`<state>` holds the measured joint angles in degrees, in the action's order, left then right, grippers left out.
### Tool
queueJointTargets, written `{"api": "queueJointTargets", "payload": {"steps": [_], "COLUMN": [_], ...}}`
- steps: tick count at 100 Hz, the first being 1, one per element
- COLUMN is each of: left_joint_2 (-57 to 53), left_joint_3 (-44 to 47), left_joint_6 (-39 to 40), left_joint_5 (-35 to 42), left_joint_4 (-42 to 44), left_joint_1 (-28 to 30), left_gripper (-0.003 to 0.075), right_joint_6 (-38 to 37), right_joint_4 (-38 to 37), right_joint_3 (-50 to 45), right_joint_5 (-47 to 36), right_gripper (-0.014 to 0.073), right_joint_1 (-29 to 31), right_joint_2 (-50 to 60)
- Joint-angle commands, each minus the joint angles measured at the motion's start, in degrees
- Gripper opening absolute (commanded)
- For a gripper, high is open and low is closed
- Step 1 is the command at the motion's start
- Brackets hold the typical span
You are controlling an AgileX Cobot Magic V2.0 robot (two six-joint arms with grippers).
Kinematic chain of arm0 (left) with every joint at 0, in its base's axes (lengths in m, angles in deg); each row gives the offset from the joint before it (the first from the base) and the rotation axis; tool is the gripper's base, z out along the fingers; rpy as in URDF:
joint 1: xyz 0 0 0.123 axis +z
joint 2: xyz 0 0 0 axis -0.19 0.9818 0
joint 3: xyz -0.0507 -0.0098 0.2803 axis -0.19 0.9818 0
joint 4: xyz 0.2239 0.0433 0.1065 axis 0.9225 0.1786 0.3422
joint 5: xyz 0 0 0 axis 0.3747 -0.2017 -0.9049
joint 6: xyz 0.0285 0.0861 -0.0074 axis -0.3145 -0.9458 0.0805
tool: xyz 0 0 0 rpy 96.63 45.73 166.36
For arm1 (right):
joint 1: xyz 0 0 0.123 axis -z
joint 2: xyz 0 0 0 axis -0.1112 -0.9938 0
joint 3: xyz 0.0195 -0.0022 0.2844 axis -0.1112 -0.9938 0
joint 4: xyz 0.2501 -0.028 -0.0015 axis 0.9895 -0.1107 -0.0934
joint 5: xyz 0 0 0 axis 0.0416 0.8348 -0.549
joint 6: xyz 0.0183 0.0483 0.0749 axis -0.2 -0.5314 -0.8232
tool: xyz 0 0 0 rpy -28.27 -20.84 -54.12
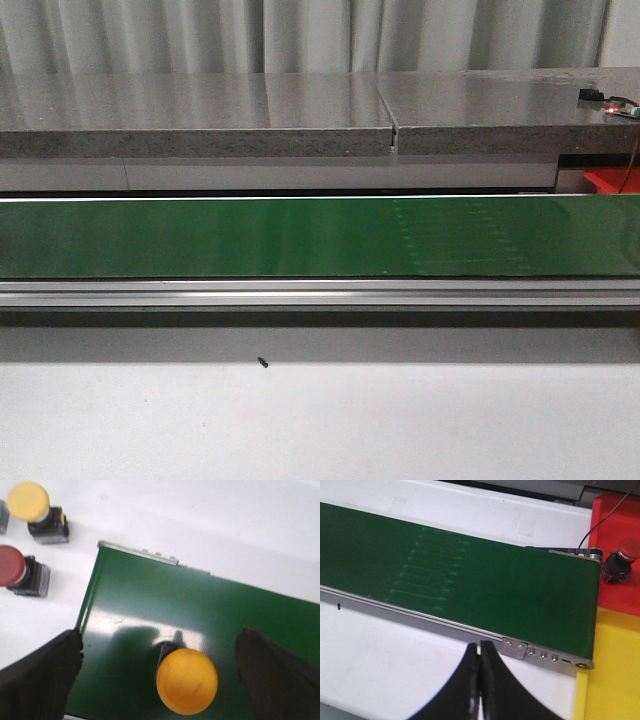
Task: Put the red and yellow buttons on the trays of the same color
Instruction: 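Carry the yellow button with the left gripper onto the belt and release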
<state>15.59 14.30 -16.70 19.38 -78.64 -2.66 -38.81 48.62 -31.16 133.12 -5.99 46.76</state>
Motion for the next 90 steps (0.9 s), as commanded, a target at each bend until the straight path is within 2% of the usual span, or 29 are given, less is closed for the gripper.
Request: {"api": "queueJointTargets", "payload": {"steps": [1, 28, 66, 90], "left_joint_2": [-3.79, -4.18, -3.96, -1.42], "left_joint_3": [-3.13, -5.05, -5.05, -5.05], "left_joint_6": [-0.04, 0.18, 0.16, 0.16], "left_joint_5": [2.29, 2.85, 3.74, 6.29], "left_joint_4": [-0.85, -0.85, -0.65, -0.65], "left_joint_1": [-0.36, 2.66, 18.55, 24.67], "left_gripper": [0.0606, 0.0606, 0.0606, 0.0606], "right_joint_6": [0.11, 0.11, 0.11, 0.11], "right_joint_4": [0.35, 0.35, 0.35, 0.35], "right_joint_3": [1.37, 1.37, 1.37, 1.37], "right_joint_5": [-3.64, -3.64, -3.64, -3.64], "right_gripper": [-0.0067, -0.0067, -0.0067, -0.0067], "right_joint_1": [-0.09, -0.09, -0.09, -0.09], "right_joint_2": [0.08, 0.08, 0.08, 0.08]}}
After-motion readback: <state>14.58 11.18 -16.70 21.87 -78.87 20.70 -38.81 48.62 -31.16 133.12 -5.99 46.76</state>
